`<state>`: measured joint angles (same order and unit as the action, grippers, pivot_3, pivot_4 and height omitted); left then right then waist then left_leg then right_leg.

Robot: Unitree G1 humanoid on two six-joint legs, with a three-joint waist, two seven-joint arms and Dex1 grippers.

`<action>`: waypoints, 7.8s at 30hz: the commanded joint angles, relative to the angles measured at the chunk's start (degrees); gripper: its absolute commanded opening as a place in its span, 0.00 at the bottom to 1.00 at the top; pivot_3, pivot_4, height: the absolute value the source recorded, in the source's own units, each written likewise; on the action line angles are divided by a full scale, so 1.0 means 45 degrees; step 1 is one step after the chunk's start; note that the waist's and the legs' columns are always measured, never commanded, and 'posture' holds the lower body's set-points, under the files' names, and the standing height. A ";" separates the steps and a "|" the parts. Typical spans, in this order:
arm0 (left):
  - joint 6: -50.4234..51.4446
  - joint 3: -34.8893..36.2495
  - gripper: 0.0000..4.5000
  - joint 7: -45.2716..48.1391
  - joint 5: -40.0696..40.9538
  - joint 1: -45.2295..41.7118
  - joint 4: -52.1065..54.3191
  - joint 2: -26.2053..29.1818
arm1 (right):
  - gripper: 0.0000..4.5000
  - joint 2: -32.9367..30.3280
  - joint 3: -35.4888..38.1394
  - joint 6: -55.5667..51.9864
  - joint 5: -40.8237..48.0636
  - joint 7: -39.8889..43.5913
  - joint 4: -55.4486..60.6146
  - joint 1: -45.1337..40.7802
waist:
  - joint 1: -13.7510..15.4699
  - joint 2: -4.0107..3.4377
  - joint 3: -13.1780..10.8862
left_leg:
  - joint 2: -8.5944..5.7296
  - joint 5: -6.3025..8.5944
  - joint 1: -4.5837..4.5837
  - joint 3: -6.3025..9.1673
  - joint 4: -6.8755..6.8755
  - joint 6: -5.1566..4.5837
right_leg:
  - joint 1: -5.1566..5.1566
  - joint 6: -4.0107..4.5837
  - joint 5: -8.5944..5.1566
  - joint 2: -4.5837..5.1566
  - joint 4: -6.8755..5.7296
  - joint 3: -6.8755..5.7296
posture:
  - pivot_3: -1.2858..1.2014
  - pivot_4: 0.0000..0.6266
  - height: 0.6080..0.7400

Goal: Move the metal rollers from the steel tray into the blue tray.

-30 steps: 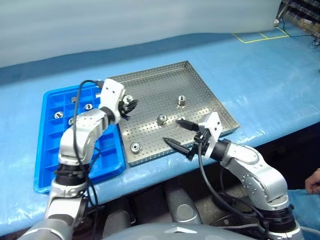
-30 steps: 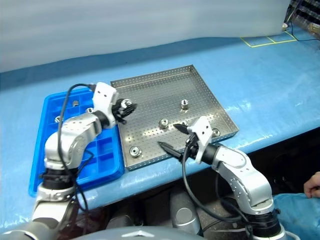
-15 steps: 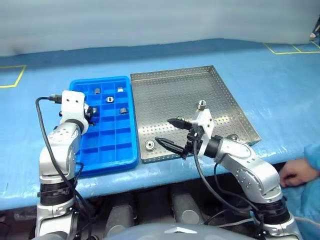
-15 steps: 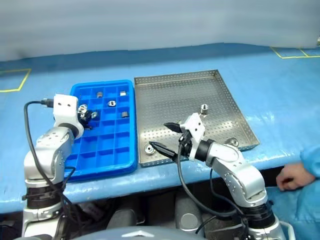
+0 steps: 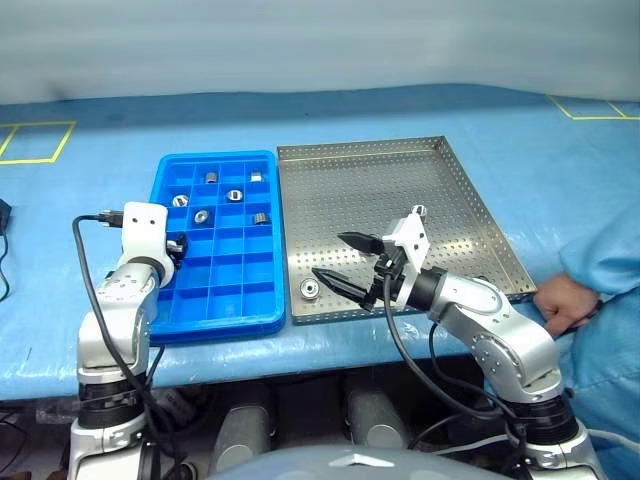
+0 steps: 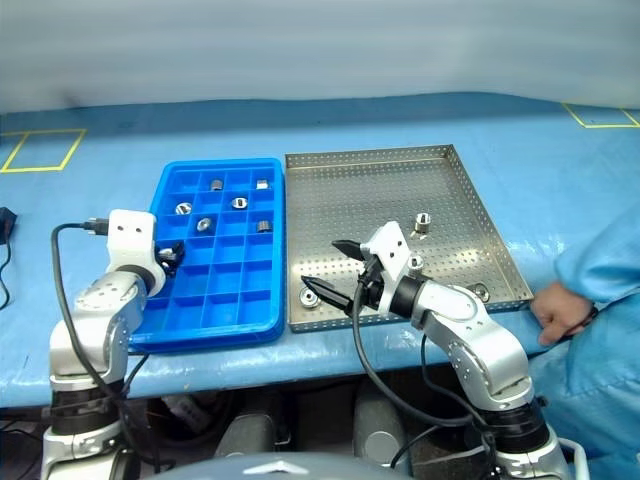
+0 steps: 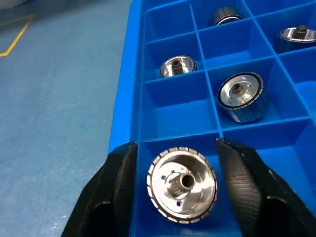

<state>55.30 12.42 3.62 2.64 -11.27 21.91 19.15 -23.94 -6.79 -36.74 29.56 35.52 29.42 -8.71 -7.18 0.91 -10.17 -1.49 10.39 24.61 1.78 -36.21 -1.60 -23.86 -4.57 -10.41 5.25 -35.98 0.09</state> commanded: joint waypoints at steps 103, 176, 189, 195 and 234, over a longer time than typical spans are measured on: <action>-0.2803 -0.5181 0.80 0.4946 -0.1249 -0.5258 -0.6669 0.0373 | 1.00 -0.0719 0.0985 0.0059 -0.0994 -0.1195 0.2084 0.1610 | -0.3419 -0.0004 0.0012 | -0.0010 -0.0014 -0.0004 -0.0073 0.0005 -0.0112 | 0.0010 -0.0157 0.0056 0.0009 0.0024 0.0080 | 0.36 0.24 1.00; 0.3023 0.2334 0.39 0.4342 0.3036 0.5315 0.6128 0.3885 | 1.00 0.0042 -0.1387 0.0009 -0.0097 0.0937 -0.0209 -0.0318 | 0.0475 0.0038 0.0027 | 0.0010 0.0035 0.0001 -0.0110 0.0012 -0.0026 | -0.0129 -0.0007 -0.0005 0.0031 0.0009 0.0098 | 0.47 0.24 1.00; 0.2923 0.2258 0.83 0.4347 0.3213 0.4633 0.5610 0.4077 | 1.00 0.0067 -0.1234 0.0129 -0.0284 0.0494 -0.0158 -0.0292 | 0.0617 0.0040 0.0028 | 0.0017 0.0036 0.0014 -0.0121 0.0013 -0.0025 | -0.0142 0.0005 0.0002 0.0025 0.0010 0.0086 | 0.46 0.24 1.00; 0.2305 0.2352 0.89 0.4810 0.3994 0.4083 0.5715 0.3546 | 1.00 0.0031 -0.1181 0.0172 -0.0327 0.0337 -0.0091 -0.0268 | 0.0601 0.0040 0.0028 | 0.0018 0.0036 0.0013 -0.0127 0.0012 -0.0025 | -0.0142 0.0005 0.0002 0.0025 0.0010 0.0085 | 0.45 0.24 1.00; -0.1585 -0.8183 0.89 1.0120 0.1990 -0.3756 -0.0524 0.5239 | 1.00 -0.1126 -0.0398 -0.0528 -0.2712 -0.2687 0.2795 0.2370 | -0.3139 0.0064 0.0054 | 0.0015 0.0013 0.0013 -0.0150 0.0000 -0.0124 | -0.0066 -0.0020 0.0000 0.0013 0.0003 0.0122 | 0.33 0.24 1.00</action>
<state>48.35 -24.77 47.65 12.24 -28.39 16.74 40.91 -29.26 -8.74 -40.45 17.51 23.54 39.54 1.95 -21.31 1.20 -9.93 -1.42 10.44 24.65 1.10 -36.19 -2.16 -24.15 -4.66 -10.41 5.31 -35.97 0.66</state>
